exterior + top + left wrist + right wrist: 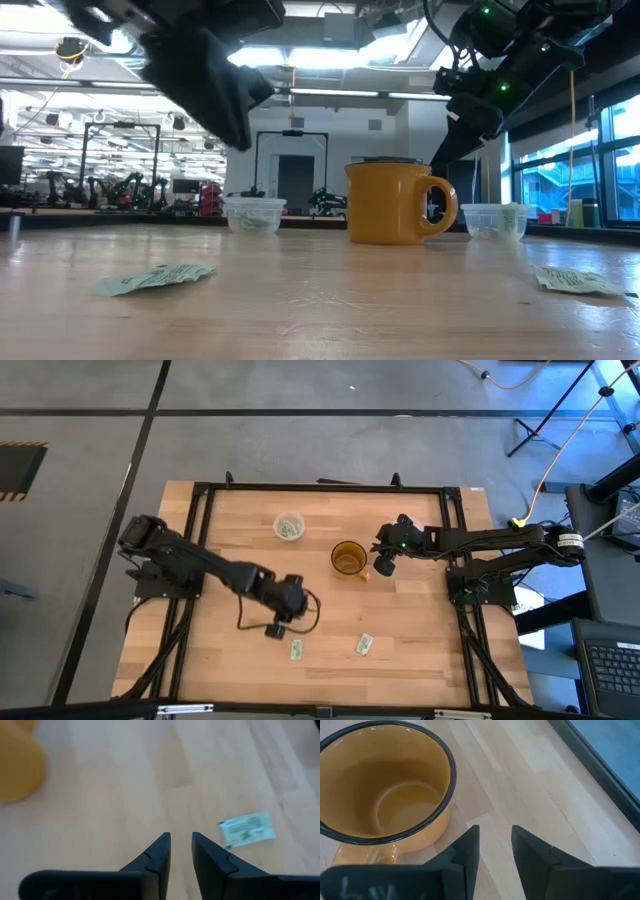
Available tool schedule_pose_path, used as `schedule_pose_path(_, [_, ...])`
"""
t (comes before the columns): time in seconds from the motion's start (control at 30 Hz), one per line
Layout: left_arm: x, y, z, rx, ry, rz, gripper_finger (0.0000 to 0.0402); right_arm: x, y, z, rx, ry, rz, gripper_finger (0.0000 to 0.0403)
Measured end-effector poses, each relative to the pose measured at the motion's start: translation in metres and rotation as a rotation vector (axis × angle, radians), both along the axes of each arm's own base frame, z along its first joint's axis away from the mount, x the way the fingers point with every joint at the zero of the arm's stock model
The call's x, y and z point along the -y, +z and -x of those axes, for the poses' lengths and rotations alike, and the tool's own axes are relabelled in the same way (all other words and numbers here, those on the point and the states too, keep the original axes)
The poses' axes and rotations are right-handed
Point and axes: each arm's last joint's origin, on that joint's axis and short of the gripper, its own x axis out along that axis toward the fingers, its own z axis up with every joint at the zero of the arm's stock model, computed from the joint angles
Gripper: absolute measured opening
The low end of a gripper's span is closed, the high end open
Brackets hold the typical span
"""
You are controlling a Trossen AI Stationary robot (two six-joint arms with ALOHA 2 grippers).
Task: Pick and place Stevia / Truvia into bins
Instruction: Put the white stevia packet into the left transparent container
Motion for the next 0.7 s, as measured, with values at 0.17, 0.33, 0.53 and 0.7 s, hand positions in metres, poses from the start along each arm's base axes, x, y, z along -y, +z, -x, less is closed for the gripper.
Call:
schedule_pose_path(0.17, [0.027, -0.020, -0.006, -0.008, -0.018, 0.029, 0.0070, 0.000, 0.000, 0.000, 0.002, -0.003, -0.003, 0.0117])
schedule_pose_path(0.33, [0.042, -0.041, -0.010, -0.039, -0.030, 0.033, 0.0070, 0.000, 0.000, 0.000, 0.003, -0.004, -0.004, 0.0117])
schedule_pose_path(0.53, [0.049, -0.062, -0.013, -0.084, -0.035, 0.015, 0.0082, 0.000, 0.000, 0.000, 0.004, -0.005, -0.005, 0.0117])
schedule_pose_path(0.7, [0.050, -0.068, -0.014, -0.106, -0.042, 0.040, 0.0090, 0.000, 0.000, 0.000, 0.004, -0.005, -0.005, 0.0117])
